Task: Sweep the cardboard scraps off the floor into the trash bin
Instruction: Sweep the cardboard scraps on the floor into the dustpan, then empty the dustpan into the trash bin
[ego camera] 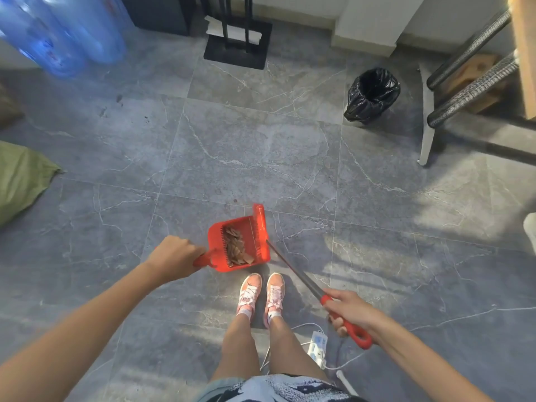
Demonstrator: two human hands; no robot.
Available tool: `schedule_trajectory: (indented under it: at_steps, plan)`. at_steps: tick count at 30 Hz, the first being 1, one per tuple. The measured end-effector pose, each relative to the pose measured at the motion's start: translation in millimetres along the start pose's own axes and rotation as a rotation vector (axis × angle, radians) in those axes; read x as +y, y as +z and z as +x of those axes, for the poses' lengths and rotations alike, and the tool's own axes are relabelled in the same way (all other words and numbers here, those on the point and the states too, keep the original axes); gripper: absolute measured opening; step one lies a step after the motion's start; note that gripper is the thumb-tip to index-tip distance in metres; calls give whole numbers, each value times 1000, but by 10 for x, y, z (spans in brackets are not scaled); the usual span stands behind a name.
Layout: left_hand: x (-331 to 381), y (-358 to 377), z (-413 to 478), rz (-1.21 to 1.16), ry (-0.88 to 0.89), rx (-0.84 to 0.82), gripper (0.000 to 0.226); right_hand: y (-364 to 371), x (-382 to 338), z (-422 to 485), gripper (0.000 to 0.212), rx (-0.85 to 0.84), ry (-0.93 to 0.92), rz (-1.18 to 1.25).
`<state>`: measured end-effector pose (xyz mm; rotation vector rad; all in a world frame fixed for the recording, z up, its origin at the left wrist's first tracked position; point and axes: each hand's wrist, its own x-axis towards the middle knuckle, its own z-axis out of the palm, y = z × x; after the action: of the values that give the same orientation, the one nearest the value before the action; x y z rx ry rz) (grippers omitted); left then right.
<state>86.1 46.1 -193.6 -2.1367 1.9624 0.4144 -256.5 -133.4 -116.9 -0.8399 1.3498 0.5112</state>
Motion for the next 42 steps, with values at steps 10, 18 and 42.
schedule_trajectory:
  at_steps: [10, 18, 42]
  plan:
    - [195, -311, -172, -113, -262, 155, 49, -40, -328, -220, 28, 93, -80, -134]
    - [401, -895, 285, -142, -306, 313, 34, 240, -956, -219, 39, 183, -226, -248]
    - [541, -2054, 737, -500, -552, 465, 24, 403, -1321, -989, 29, 357, -362, -556]
